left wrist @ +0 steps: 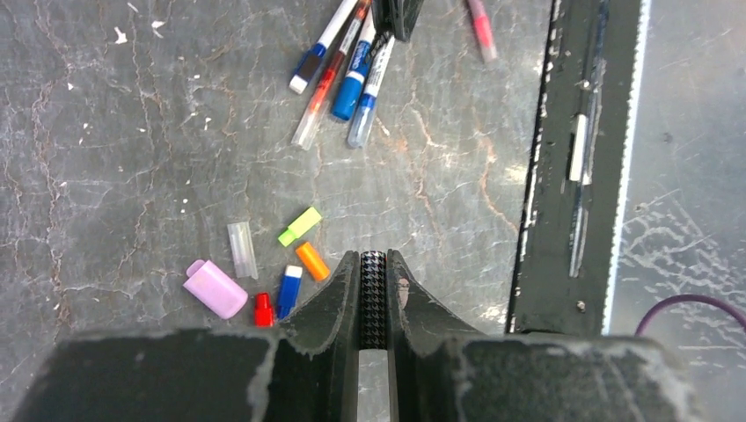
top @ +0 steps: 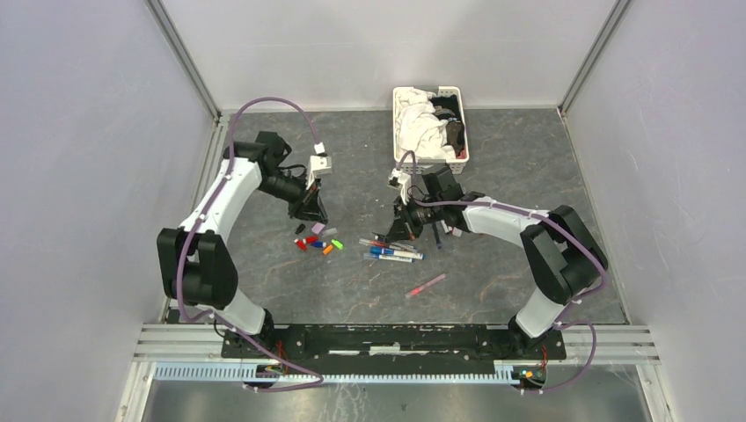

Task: Open the pen caps

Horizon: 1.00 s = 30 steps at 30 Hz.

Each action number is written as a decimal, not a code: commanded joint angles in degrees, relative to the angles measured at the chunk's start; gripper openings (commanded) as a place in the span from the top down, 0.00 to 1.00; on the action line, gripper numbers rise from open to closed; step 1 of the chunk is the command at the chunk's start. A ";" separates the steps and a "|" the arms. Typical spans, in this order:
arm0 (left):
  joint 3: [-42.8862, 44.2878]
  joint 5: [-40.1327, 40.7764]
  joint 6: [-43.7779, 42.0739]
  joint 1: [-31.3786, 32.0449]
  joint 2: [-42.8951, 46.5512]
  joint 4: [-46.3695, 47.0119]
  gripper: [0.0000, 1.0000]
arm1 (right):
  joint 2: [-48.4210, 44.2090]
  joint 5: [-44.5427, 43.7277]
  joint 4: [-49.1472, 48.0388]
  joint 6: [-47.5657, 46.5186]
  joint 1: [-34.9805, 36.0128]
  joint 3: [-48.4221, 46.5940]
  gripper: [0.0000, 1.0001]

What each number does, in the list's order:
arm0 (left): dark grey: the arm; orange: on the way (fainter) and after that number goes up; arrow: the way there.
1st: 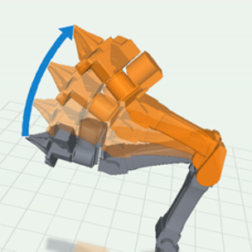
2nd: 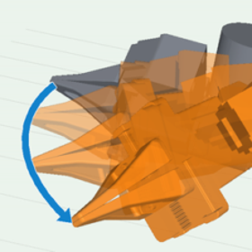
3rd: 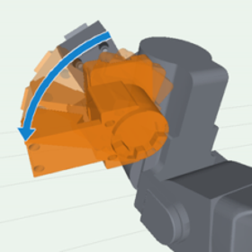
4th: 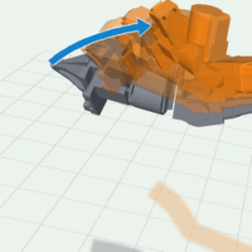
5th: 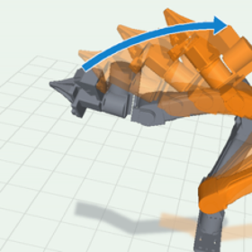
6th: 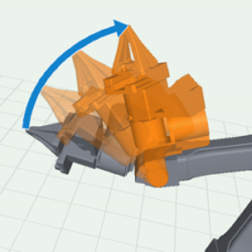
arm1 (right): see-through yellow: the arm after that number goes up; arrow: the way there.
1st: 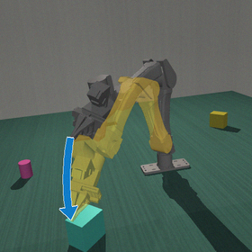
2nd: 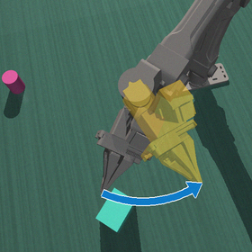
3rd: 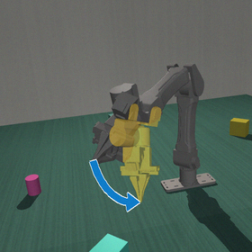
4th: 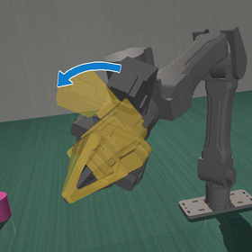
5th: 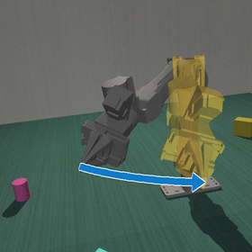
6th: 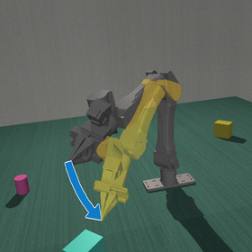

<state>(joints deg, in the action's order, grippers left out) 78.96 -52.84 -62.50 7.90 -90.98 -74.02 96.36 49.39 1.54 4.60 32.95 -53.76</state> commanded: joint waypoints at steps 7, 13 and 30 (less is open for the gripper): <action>-13.63 10.38 17.17 0.10 0.24 29.15 0.95 | -8.35 -42.72 -0.01 3.30 -2.79 3.84 1.00; -16.11 12.60 21.39 0.89 -2.91 37.43 0.91 | -10.49 -51.49 -4.54 6.68 -5.39 9.02 1.00; -15.76 13.29 21.82 4.32 -6.95 39.04 0.54 | -4.23 -56.24 -10.71 12.12 -5.65 11.19 1.00</action>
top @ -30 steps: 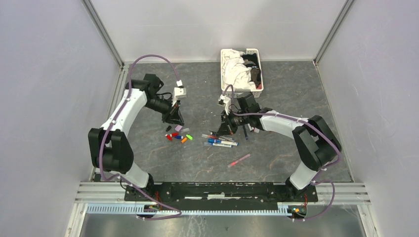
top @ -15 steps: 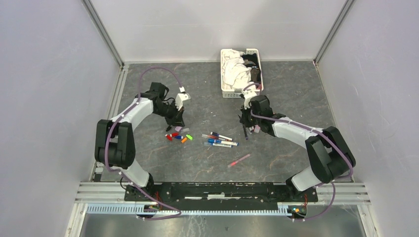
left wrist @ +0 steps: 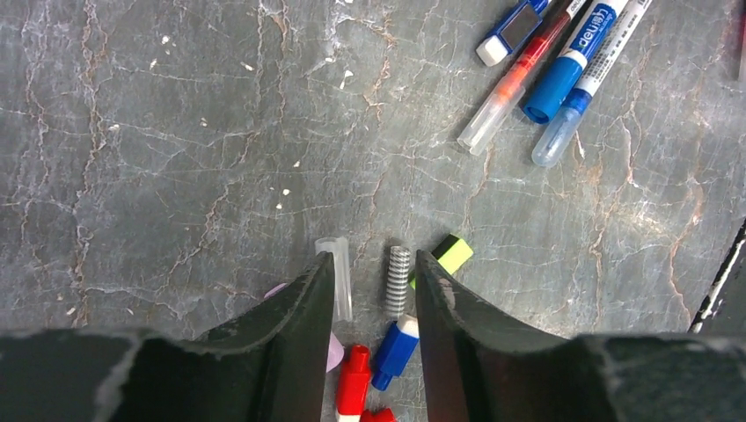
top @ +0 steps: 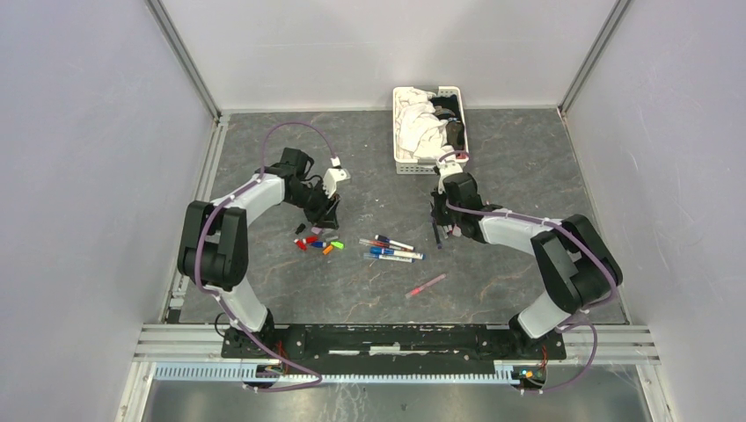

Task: Open the pen caps

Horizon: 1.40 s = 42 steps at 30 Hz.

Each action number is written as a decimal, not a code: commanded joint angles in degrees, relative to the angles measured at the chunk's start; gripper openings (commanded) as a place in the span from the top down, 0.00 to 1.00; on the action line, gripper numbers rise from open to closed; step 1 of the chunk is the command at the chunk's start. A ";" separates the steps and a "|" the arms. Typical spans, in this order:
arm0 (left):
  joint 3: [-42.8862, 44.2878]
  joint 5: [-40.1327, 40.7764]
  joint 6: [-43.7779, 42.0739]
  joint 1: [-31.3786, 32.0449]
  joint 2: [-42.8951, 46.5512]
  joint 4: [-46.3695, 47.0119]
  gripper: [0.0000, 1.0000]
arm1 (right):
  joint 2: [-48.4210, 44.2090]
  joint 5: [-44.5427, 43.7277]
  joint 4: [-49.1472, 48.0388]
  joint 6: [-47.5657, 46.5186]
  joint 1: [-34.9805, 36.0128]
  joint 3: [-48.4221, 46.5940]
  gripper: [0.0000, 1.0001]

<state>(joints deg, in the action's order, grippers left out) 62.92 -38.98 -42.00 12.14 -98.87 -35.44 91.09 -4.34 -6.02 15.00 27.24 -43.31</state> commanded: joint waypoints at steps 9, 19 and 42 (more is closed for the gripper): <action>6.96 -2.25 2.14 0.06 7.34 -8.50 0.00 | 0.43 -2.95 -2.86 1.56 0.07 1.47 0.75; 21.63 9.30 15.94 -2.05 18.26 -9.92 0.00 | -8.30 -1.07 -1.75 -3.22 0.86 1.90 0.64; 9.62 4.48 12.40 -4.06 27.68 -13.58 0.00 | 5.23 19.51 4.23 -18.52 14.72 -6.73 0.67</action>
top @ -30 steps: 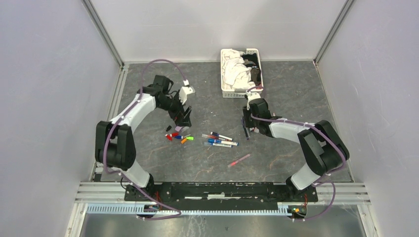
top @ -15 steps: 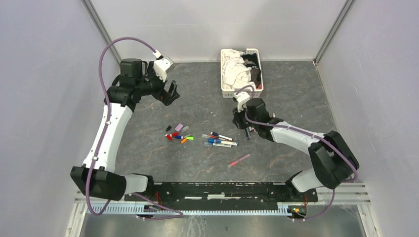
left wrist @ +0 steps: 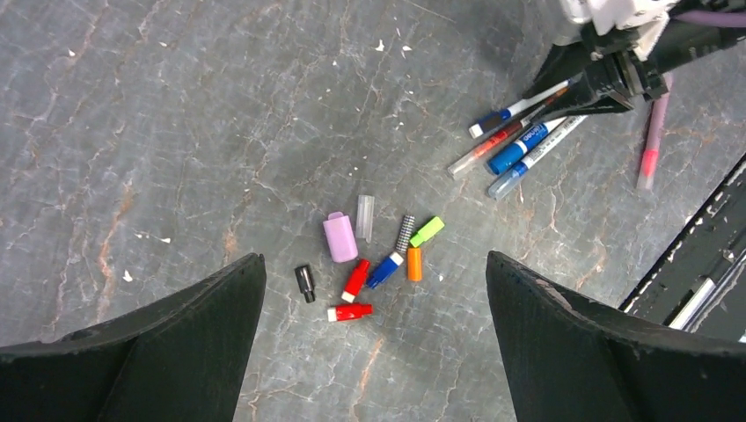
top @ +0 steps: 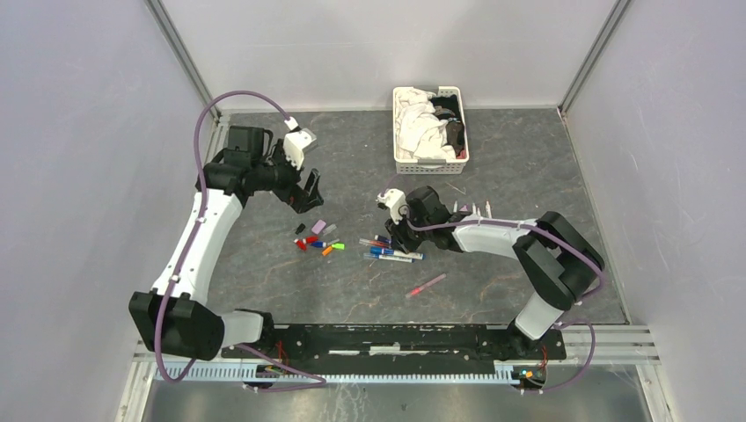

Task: Open the pen caps

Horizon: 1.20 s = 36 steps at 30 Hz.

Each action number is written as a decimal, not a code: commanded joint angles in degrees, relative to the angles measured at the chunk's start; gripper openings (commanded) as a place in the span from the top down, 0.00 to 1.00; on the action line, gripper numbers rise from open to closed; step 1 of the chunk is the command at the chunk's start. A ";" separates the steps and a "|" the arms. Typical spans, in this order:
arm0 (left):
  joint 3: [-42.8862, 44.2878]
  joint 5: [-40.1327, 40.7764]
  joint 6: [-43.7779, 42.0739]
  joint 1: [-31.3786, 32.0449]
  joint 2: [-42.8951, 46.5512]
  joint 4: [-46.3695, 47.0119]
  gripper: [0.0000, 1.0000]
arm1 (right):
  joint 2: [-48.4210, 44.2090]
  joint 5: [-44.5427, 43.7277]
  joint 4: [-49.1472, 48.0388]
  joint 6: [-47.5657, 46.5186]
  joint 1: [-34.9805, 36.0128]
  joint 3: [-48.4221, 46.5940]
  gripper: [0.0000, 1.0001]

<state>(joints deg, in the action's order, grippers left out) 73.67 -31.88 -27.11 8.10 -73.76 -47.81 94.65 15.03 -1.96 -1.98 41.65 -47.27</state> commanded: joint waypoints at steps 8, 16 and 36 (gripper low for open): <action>-2.09 -4.98 -6.17 -0.01 2.36 -4.84 0.00 | 3.18 -2.11 -0.34 -1.31 0.30 -3.26 0.77; -2.92 -6.23 -6.81 -0.01 1.87 -5.01 0.00 | 4.86 -4.31 0.75 -2.66 0.18 -5.67 0.81; -6.24 -14.26 -6.06 0.69 1.36 -2.45 0.00 | 1.71 3.31 -9.71 1.89 -5.32 2.19 0.93</action>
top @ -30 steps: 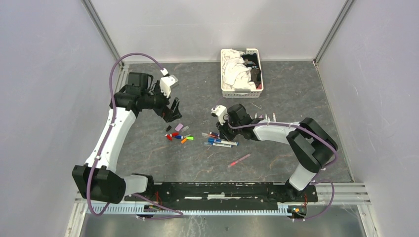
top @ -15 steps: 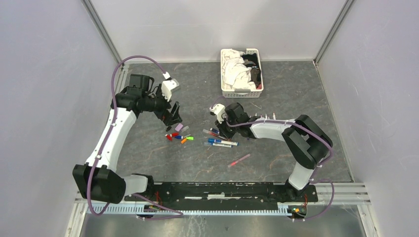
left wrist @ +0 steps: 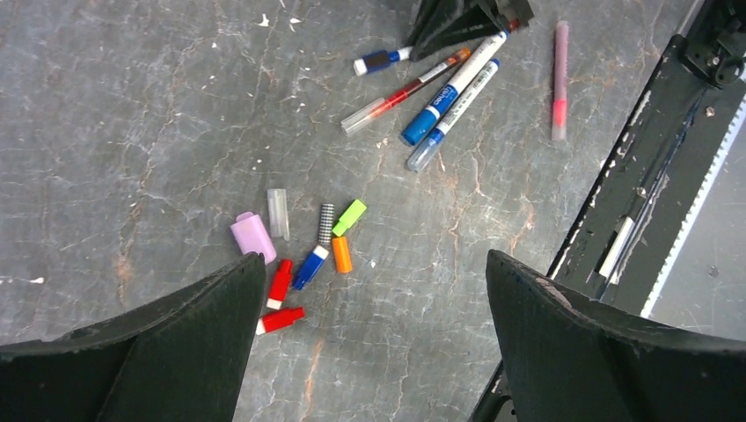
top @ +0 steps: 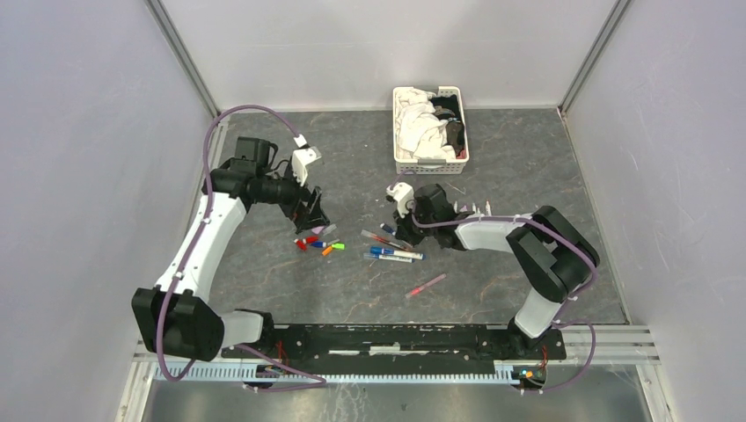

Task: Open the pen caps

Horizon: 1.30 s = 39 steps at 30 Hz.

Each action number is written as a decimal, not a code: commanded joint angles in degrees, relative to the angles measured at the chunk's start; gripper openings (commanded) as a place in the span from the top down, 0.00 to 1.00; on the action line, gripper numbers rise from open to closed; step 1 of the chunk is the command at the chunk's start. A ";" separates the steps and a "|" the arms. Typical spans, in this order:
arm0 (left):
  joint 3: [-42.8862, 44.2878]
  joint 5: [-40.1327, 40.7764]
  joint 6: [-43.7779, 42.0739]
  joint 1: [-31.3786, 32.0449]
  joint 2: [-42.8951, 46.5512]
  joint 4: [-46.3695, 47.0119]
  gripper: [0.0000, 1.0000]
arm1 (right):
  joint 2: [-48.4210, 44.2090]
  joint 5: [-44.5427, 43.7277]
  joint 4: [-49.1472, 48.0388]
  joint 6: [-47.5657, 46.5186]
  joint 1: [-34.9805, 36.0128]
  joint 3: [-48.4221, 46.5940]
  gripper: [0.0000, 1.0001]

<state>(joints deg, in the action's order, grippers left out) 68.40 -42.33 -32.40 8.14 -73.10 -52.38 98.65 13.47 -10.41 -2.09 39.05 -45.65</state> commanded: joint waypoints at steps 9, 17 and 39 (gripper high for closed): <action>-5.71 -6.49 -4.60 3.14 -1.78 5.00 0.00 | -6.54 26.80 3.39 4.14 -3.23 -8.34 1.00; -5.21 -12.12 -6.38 8.05 -3.56 4.99 0.00 | -6.77 42.73 4.44 7.42 -1.27 -13.31 1.00; -0.58 -17.00 -13.57 10.43 -8.17 -3.54 0.97 | -2.33 43.48 10.01 7.58 2.03 -19.75 0.85</action>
<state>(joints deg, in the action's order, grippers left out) 65.30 -56.73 -42.68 18.24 -80.47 -54.43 95.74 56.82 0.69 4.03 40.05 -63.31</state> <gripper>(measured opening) 0.176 0.084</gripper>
